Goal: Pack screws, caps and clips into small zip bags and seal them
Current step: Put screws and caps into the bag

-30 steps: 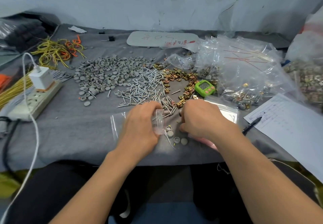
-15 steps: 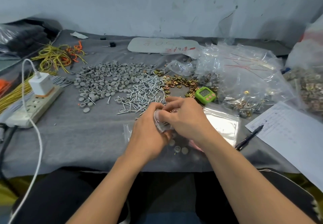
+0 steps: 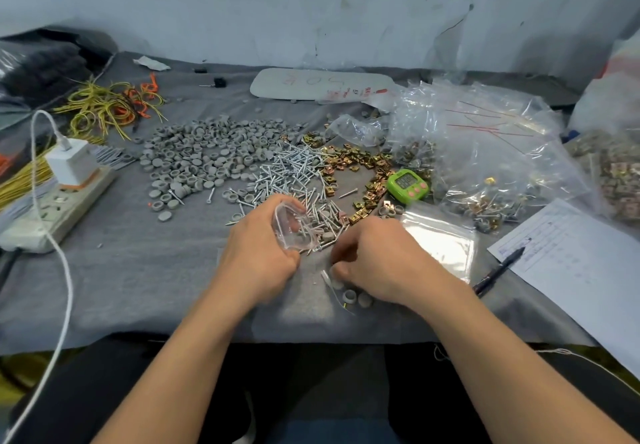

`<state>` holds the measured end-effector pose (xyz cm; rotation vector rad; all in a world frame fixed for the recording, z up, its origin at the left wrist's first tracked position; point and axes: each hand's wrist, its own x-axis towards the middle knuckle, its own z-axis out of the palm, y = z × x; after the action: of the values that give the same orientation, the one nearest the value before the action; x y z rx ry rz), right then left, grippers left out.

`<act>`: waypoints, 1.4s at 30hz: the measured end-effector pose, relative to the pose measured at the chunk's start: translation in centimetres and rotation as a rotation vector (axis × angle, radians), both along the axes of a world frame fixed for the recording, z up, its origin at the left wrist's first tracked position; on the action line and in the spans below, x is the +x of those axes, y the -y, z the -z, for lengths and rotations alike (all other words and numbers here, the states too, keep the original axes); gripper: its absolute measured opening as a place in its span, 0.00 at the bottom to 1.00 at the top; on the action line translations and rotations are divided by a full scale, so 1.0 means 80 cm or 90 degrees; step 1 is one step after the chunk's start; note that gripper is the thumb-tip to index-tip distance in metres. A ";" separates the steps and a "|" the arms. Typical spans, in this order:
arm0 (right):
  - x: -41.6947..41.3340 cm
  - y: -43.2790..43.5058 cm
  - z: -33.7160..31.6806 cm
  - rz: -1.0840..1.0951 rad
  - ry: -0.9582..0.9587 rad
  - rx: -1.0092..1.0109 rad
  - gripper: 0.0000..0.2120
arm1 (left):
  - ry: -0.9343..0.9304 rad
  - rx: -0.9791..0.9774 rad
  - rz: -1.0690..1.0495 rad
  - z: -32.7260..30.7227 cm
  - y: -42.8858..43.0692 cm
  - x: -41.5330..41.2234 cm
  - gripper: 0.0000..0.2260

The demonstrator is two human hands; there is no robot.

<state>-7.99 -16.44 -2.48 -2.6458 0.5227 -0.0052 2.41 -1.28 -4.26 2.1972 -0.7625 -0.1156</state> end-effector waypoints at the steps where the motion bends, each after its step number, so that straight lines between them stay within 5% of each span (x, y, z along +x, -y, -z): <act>1: 0.000 -0.004 0.000 -0.005 -0.005 0.004 0.02 | 0.001 0.014 0.002 0.000 0.001 0.000 0.26; 12: 0.005 -0.018 0.004 -0.042 -0.033 -0.001 0.11 | 0.012 0.013 0.054 0.007 0.007 -0.008 0.24; 30: -0.005 -0.021 0.001 0.009 -0.001 -0.028 0.09 | 0.009 0.007 0.067 0.016 0.002 0.001 0.24; 37: 0.001 -0.003 -0.002 0.104 0.280 0.200 0.12 | 0.009 0.031 0.061 0.013 0.004 -0.003 0.27; 42: 0.012 -0.018 0.000 0.052 0.337 0.346 0.11 | -0.003 -0.011 0.075 0.008 0.008 -0.010 0.29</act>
<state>-7.03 -14.97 -2.46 -1.9807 0.3788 -0.5003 1.59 -1.91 -4.89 2.1351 -0.8864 -0.1722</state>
